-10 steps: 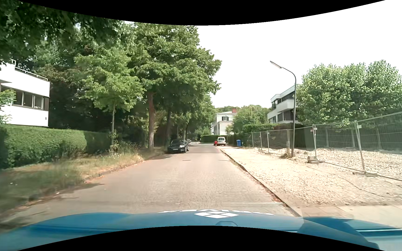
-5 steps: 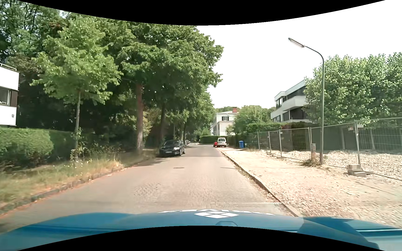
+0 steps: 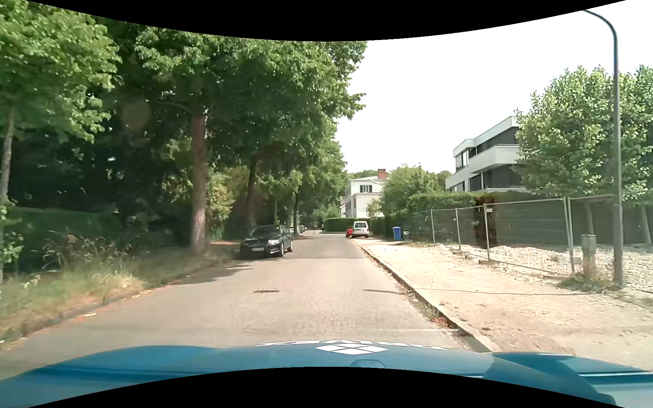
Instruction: Follow the waypoints while adhering to traffic rules and regulations
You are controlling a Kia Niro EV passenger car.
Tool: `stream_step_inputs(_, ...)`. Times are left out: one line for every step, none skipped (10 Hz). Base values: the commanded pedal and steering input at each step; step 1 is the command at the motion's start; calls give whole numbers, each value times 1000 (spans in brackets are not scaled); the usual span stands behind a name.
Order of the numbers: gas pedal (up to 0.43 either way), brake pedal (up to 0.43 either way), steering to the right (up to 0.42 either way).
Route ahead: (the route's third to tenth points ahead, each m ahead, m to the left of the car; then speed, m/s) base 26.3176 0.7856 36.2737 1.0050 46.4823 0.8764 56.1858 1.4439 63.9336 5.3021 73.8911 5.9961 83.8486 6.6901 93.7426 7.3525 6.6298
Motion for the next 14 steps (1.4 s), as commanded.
stream_step_inputs(138,0,-1)
stream_step_inputs(138,0,-2)
stream_step_inputs(138,0,-3)
stream_step_inputs(138,0,-4)
stream_step_inputs(138,0,-5)
stream_step_inputs(138,0,-5)
stream_step_inputs(138,0,-6)
stream_step_inputs(138,0,-7)
stream_step_inputs(138,0,-8)
stream_step_inputs(130,0,-8)
stream_step_inputs(130,0,-8)
stream_step_inputs(130,0,-8)
stream_step_inputs(118,0,-8)
stream_step_inputs(118,0,-9)
